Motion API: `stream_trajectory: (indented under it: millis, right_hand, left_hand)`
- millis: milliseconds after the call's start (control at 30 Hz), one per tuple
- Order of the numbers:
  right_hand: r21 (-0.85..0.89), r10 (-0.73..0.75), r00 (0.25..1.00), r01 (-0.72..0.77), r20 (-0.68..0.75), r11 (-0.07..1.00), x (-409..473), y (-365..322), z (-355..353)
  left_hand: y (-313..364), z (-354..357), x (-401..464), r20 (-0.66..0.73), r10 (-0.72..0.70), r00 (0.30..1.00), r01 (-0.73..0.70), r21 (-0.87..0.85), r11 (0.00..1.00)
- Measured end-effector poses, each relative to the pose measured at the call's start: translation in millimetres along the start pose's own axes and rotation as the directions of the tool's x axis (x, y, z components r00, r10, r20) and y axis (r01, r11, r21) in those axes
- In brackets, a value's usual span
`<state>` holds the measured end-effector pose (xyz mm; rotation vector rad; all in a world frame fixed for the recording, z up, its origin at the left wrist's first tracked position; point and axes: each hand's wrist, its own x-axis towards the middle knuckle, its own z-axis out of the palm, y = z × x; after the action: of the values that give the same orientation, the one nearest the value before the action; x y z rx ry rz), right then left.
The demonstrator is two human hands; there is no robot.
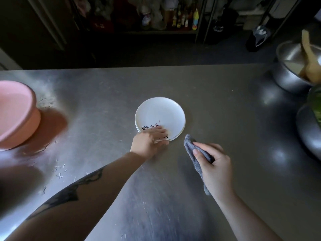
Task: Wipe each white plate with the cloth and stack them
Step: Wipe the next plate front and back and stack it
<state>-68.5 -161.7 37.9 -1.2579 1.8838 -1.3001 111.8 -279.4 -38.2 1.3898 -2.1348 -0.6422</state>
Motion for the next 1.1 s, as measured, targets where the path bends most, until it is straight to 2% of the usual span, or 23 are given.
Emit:
stream_trajectory:
  millis: [100, 200, 267, 333, 433, 567, 700, 833, 967, 1100]
  right_hand:
    - [-0.018, -0.052, 0.998, 0.052, 0.03, 0.998, -3, -10, 1]
    - [-0.037, -0.12, 0.99, 0.123, 0.077, 0.992, -8, -22, 1]
    - [-0.021, -0.16, 0.979, 0.164, 0.128, 0.986, -14, -32, 5]
    - [0.014, -0.206, 0.959, 0.207, 0.195, 0.978, -22, -43, 14]
    - [0.059, -0.314, 0.903, 0.31, 0.292, 0.949, -38, -62, 34]
    - [0.117, -0.502, 0.767, 0.5, 0.4, 0.858, -66, -93, 75]
    - [0.209, -0.571, 0.679, 0.542, 0.461, 0.814, -113, -126, 121]
    - [0.271, -0.657, 0.585, 0.613, 0.475, 0.742, -160, -157, 159]
    - [0.262, -0.688, 0.569, 0.653, 0.45, 0.711, -191, -182, 201]
    - [0.191, -0.67, 0.618, 0.66, 0.412, 0.726, -219, -203, 248]
  left_hand:
    - [8, -10, -12, 0.006, -0.094, 0.996, 0.094, -0.001, 0.996]
    - [23, -34, -43, -0.138, -0.222, 0.965, 0.217, -0.05, 0.975]
    - [33, -57, -75, -0.248, -0.317, 0.915, 0.293, -0.128, 0.948]
    - [38, -84, -114, -0.337, -0.414, 0.846, 0.368, -0.193, 0.909]
    - [40, -127, -176, -0.452, -0.506, 0.735, 0.47, -0.198, 0.86]
    - [44, -177, -252, -0.616, -0.549, 0.565, 0.6, -0.151, 0.786]
    - [42, -217, -314, -0.722, -0.564, 0.402, 0.672, -0.186, 0.717]
    - [19, -252, -361, -0.755, -0.604, 0.256, 0.692, -0.293, 0.66]
    - [-25, -290, -385, -0.758, -0.62, 0.202, 0.696, -0.334, 0.636]
    - [-85, -335, -392, -0.718, -0.655, 0.233, 0.734, -0.312, 0.603]
